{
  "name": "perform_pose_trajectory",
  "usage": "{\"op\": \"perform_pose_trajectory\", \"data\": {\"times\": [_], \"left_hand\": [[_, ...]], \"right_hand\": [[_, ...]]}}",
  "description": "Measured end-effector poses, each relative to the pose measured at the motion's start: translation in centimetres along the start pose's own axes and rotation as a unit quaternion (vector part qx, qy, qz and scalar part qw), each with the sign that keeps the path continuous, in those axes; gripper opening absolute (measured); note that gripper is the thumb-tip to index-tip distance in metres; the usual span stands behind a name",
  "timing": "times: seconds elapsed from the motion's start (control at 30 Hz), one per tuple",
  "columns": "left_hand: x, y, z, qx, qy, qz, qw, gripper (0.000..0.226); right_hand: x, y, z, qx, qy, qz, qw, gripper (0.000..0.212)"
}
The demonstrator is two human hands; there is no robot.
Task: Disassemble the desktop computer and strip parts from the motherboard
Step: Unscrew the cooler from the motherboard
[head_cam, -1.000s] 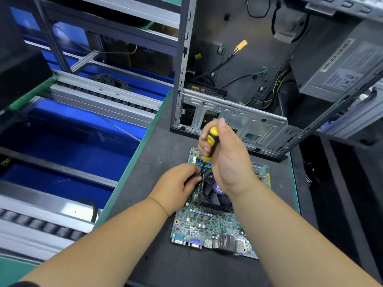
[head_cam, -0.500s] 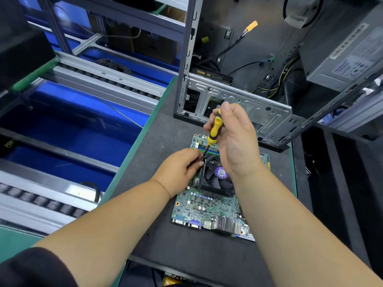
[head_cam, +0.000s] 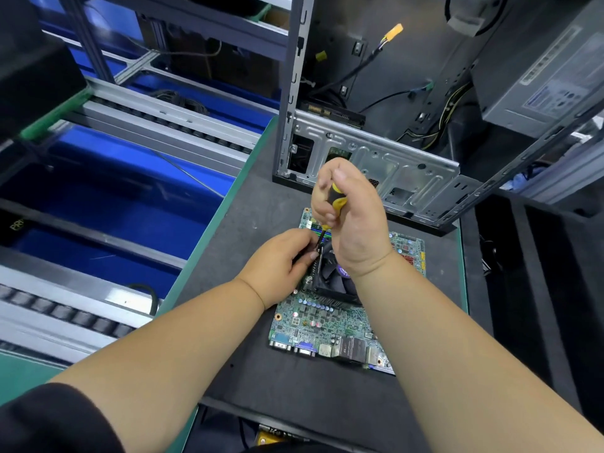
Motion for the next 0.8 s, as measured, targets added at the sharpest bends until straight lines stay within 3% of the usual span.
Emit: {"op": "perform_pose_trajectory", "data": {"times": [0.33,0.5,0.63,0.7,0.8], "left_hand": [[-0.1,-0.1,0.0,0.000,-0.001,-0.001,1.000,0.013],[-0.1,-0.2,0.1,-0.001,-0.001,0.007,1.000,0.007],[0.0,-0.2,0.1,-0.005,-0.005,0.008,1.000,0.008],[0.0,-0.1,0.0,-0.003,-0.008,0.006,1.000,0.009],[-0.1,-0.1,-0.1,-0.003,-0.009,0.003,1.000,0.010]], "right_hand": [[1.1,0.7,0.4,0.002,0.015,-0.110,0.994,0.020],[0.8,-0.2,0.3,-0.005,0.047,-0.065,0.997,0.032],[-0.6,-0.3,0.3,-0.058,-0.004,0.028,0.998,0.037],[-0.7,0.1,0.3,-0.053,-0.024,0.044,0.997,0.033],[0.0,0.8,0.4,-0.023,-0.017,0.005,1.000,0.016]]}}
Point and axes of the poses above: each hand's wrist, its own x-axis away from the middle knuckle, its own y-axis out of the back of the hand, z = x × y, the point moved 4 cm from there along -x, towards the middle knuckle, and after that the axes turned 4 degrees about x, right-handed, at the moved point
